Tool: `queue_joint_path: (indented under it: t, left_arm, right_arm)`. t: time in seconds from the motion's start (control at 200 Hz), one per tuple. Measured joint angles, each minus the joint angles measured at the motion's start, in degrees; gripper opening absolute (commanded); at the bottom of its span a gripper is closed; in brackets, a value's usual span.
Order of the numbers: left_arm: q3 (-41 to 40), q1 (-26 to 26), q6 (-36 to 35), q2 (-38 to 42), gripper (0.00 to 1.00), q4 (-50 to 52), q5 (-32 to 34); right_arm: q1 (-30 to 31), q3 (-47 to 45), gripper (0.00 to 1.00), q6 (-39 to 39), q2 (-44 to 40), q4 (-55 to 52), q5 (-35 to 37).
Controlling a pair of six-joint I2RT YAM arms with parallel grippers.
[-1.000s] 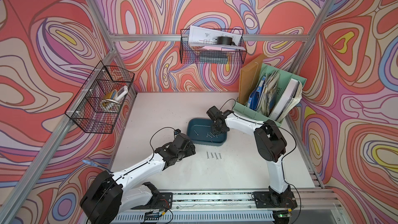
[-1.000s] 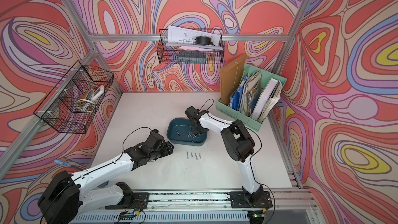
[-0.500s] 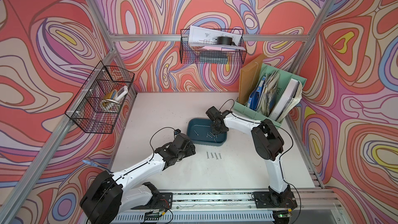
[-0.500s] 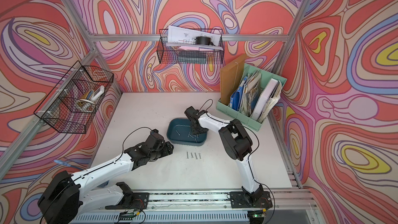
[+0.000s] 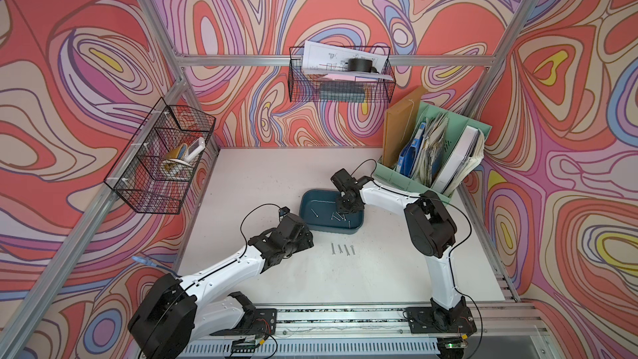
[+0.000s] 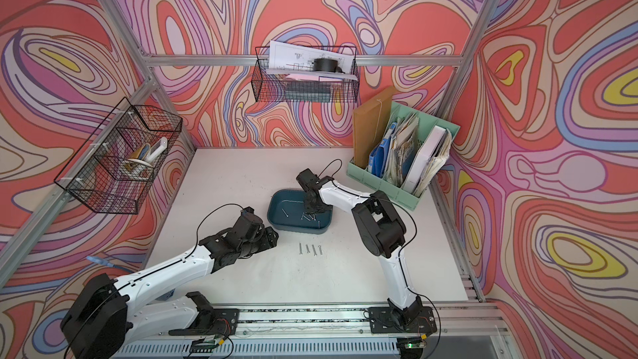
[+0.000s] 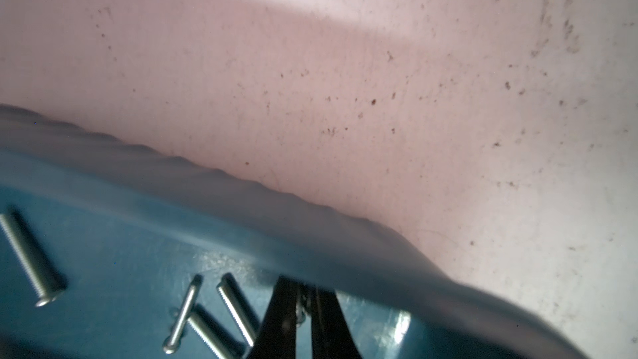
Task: Take out the screws from the storage box
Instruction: Pick up the screw from the storage box.
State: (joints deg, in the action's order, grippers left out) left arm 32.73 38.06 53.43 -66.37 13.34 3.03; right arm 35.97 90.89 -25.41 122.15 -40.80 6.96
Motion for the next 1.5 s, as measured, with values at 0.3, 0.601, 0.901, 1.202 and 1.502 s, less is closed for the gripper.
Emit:
queue_joint_path:
  t: [0.3, 0.601, 0.901, 1.202, 1.502]
  left_arm:
    - [0.0, 0.0, 0.0, 0.0, 0.72, 0.0, 0.0]
    - [0.0, 0.0, 0.0, 0.0, 0.72, 0.0, 0.0]
    - [0.0, 0.0, 0.1, 0.3, 0.72, 0.0, 0.1]
    - [-0.1, 0.0, 0.2, 0.7, 0.72, 0.0, 0.4]
    - [-0.2, 0.0, 0.2, 1.4, 0.72, 0.0, 0.4]
  right_arm:
    - [0.1, -0.1, 0.06, -0.1, -0.1, -0.4, 1.2]
    - [0.1, -0.2, 0.11, 1.0, -0.1, -0.8, 2.2]
    - [0.0, -0.1, 0.17, 0.9, 0.7, -0.8, 1.9]
    - [0.0, -0.2, 0.01, 0.0, 0.7, -0.2, 0.7]
    - [0.0, -0.1, 0.01, 0.3, -1.7, -1.5, 1.0]
